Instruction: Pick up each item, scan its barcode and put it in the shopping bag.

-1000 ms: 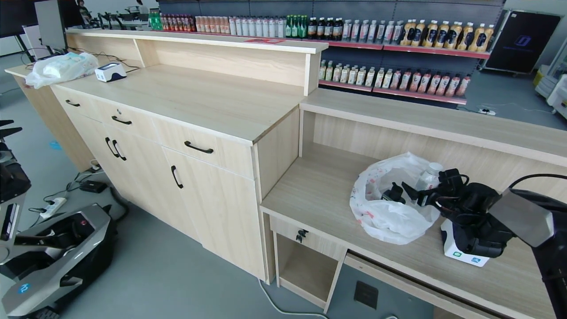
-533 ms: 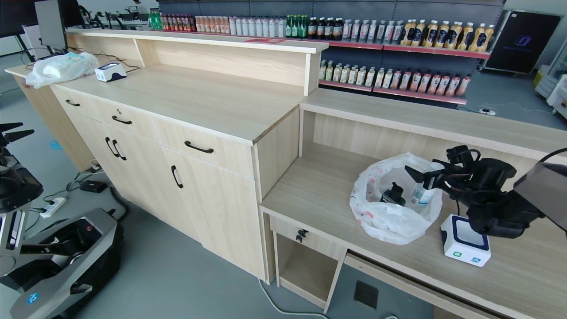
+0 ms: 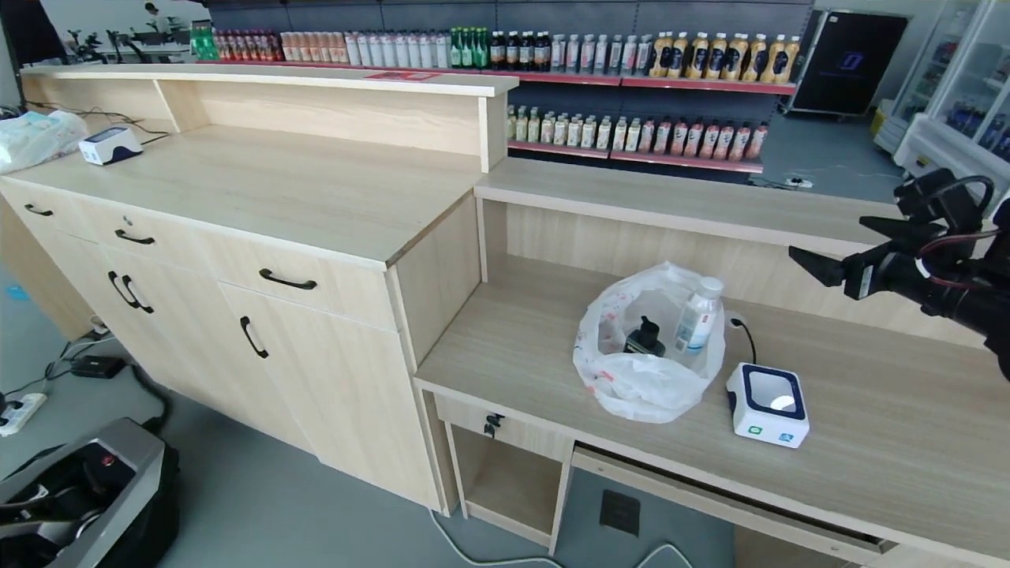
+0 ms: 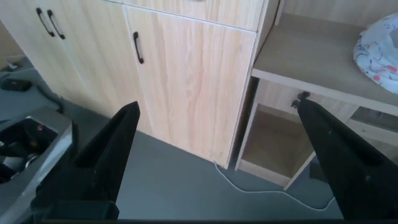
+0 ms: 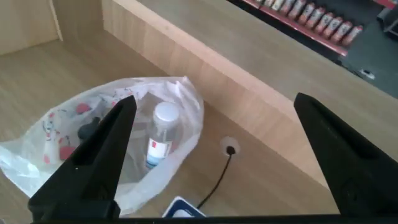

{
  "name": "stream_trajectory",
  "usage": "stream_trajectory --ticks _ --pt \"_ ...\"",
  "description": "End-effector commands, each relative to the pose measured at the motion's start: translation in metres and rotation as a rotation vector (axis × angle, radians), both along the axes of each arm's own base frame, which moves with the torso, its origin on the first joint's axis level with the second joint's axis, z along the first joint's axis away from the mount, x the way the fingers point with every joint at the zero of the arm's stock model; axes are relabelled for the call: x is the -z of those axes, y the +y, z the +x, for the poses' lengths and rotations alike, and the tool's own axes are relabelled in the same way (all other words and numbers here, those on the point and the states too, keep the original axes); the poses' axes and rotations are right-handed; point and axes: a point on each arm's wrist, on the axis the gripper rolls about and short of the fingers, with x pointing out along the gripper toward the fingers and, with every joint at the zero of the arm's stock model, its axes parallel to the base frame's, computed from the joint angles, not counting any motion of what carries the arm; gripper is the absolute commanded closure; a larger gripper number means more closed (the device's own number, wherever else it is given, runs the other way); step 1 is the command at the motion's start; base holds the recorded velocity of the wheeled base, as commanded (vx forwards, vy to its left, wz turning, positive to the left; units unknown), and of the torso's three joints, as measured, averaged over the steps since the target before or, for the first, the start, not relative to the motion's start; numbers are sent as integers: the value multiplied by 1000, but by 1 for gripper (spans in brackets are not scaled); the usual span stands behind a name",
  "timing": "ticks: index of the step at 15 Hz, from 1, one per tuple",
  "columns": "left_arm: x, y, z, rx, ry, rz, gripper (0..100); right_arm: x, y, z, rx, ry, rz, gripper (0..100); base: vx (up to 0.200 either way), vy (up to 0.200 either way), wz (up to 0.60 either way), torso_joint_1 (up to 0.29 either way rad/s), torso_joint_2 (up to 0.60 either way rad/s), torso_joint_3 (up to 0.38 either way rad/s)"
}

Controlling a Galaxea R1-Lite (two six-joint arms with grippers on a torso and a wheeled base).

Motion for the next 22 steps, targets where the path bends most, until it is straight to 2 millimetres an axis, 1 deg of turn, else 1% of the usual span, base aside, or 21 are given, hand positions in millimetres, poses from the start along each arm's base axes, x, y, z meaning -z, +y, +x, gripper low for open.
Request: stream_trajectory --ticks 1,3,4,5,6,7,8,10,11,12,14,15,16,17,18,19,20,22 --pt "0 0 0 -1 0 0 0 -52 2 -29 95 -99 5 0 0 0 -600 2 12 2" --pt "0 0 0 -1 0 0 0 -55 -4 -45 237 -27 84 0 0 0 -600 -2 2 2" --pt "0 0 0 -1 0 0 0 -54 -5 -52 270 -3 105 0 0 0 -600 2 7 2" --pt "0 0 0 -1 0 0 0 -56 -3 -74 327 41 157 0 0 0 -600 7 2 2" --pt "0 0 0 -1 0 0 0 -54 1 -91 367 84 179 0 0 0 -600 2 7 2" --pt "0 0 0 -1 0 0 0 -51 3 -103 401 119 200 0 0 0 -600 2 -2 7" --pt "0 0 0 -1 0 0 0 -39 10 -128 466 179 251 0 0 0 -600 2 7 12" --pt "0 0 0 -1 0 0 0 -17 24 -164 535 231 290 0 0 0 -600 0 -2 2" --pt "0 0 0 -1 0 0 0 -12 27 -172 543 237 298 0 0 0 -600 7 -2 -2" --pt "0 0 0 -1 0 0 0 7 39 -204 532 243 301 0 0 0 -600 -2 2 2" --pt "0 0 0 -1 0 0 0 34 49 -242 496 250 287 0 0 0 -600 2 5 7" --pt "0 0 0 -1 0 0 0 48 52 -266 449 222 290 0 0 0 -600 2 2 2" --pt "0 0 0 -1 0 0 0 65 56 -286 361 202 296 0 0 0 -600 2 -2 -2" --pt "0 0 0 -1 0 0 0 85 57 -306 304 166 303 0 0 0 0 0 0 0" --pt "0 0 0 -1 0 0 0 101 57 -319 281 132 301 0 0 0 0 0 0 0" --pt "0 0 0 -1 0 0 0 118 57 -339 264 79 281 0 0 0 0 0 0 0" --pt "0 0 0 -1 0 0 0 127 57 -348 249 108 287 0 0 0 0 0 0 0" --pt "0 0 0 -1 0 0 0 127 57 -349 246 94 292 0 0 0 0 0 0 0"
